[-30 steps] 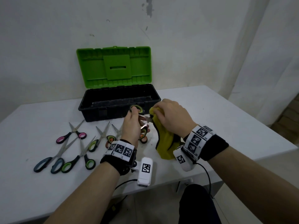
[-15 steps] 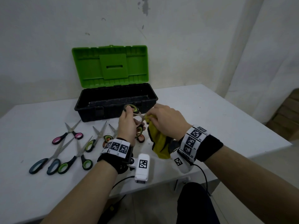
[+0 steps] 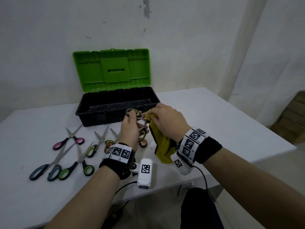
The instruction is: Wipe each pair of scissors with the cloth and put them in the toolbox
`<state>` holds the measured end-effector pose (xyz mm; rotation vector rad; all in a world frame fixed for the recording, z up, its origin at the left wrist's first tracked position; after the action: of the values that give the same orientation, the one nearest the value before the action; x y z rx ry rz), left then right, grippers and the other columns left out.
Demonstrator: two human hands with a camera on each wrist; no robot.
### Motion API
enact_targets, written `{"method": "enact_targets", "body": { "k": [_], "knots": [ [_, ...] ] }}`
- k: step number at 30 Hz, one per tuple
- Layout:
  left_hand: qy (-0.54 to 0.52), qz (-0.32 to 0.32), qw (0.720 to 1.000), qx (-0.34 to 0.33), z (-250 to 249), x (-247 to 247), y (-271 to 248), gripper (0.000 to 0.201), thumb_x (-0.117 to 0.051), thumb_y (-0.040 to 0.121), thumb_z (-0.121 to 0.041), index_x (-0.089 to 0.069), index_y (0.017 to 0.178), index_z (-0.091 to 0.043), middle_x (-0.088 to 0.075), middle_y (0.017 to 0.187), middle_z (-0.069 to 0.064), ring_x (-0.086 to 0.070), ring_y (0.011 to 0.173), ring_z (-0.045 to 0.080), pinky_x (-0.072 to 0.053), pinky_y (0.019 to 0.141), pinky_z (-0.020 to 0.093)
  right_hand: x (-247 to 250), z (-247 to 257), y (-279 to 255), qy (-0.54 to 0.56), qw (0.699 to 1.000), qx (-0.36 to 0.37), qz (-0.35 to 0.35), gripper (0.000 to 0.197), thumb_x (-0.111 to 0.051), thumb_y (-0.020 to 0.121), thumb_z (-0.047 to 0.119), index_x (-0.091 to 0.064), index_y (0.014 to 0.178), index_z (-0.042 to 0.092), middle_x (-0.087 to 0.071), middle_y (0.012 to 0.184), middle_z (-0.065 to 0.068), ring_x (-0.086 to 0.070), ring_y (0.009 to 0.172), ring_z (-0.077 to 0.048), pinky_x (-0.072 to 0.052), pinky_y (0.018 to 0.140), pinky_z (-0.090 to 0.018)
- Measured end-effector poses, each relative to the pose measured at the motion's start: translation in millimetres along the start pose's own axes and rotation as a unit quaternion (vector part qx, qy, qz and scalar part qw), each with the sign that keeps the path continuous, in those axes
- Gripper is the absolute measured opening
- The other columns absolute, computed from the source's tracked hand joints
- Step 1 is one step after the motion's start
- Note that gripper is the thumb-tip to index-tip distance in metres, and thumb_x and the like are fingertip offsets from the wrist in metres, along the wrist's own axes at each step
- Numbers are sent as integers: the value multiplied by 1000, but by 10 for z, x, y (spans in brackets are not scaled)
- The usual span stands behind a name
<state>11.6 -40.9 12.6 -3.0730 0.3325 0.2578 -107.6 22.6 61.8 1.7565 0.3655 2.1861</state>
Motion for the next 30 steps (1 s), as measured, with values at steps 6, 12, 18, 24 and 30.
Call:
{"method": "enact_targets", "body": {
  "k": [6, 12, 18, 24, 30],
  "knots": [
    [-3, 19, 1000, -9, -49, -31, -41, 33, -35, 106, -38, -59, 100, -18, -65, 64, -8, -58, 65, 19, -58, 65, 40, -23, 8, -39, -13, 1000, -4, 26, 25, -43, 100, 34, -62, 116, 32, -54, 109, 5, -59, 95, -25, -50, 72, -37],
    [1, 17, 1000, -8, -40, -34, -39, 32, -36, 106, -40, -60, 101, -20, -66, 82, 6, -65, 74, 22, -59, 71, 43, 33, 58, -89, -26, 996, 75, 30, 24, -42, 99, 35, -62, 113, 33, -52, 111, 7, -59, 93, -22, -52, 70, -39],
    [-7, 16, 1000, -11, -85, -48, -56, 35, -33, 107, -38, -57, 104, -13, -69, 69, -6, -56, 54, 13, -53, 56, 31, 59, -7, -98, -72, 992, 77, 69, 26, -40, 101, 38, -61, 116, 36, -51, 112, 8, -59, 94, -21, -49, 68, -35],
    [-42, 19, 999, 20, -79, -43, -49, 36, -34, 106, -42, -58, 103, -16, -67, 73, 4, -58, 59, 19, -56, 56, 33, 137, -71, -105, -24, 999, 49, 0, 25, -43, 100, 38, -64, 113, 34, -54, 108, 9, -58, 91, -19, -51, 67, -37],
    [-42, 47, 998, 6, -42, -62, -107, 36, -32, 107, -39, -58, 100, -14, -75, 92, 1, -55, 59, 17, -54, 52, 30, 119, -216, -20, -28, 997, -69, -13, 25, -43, 100, 35, -62, 115, 31, -56, 111, 3, -59, 96, -26, -48, 74, -36]
  ]
}}
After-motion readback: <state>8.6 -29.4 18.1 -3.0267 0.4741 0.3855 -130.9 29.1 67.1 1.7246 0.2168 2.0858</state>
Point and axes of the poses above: each hand's wrist, its own y-axis towards the middle knuckle, its own x-axis out of the back of the hand, z = x × y, the point moved 2 cm from there along y, towards the middle knuckle
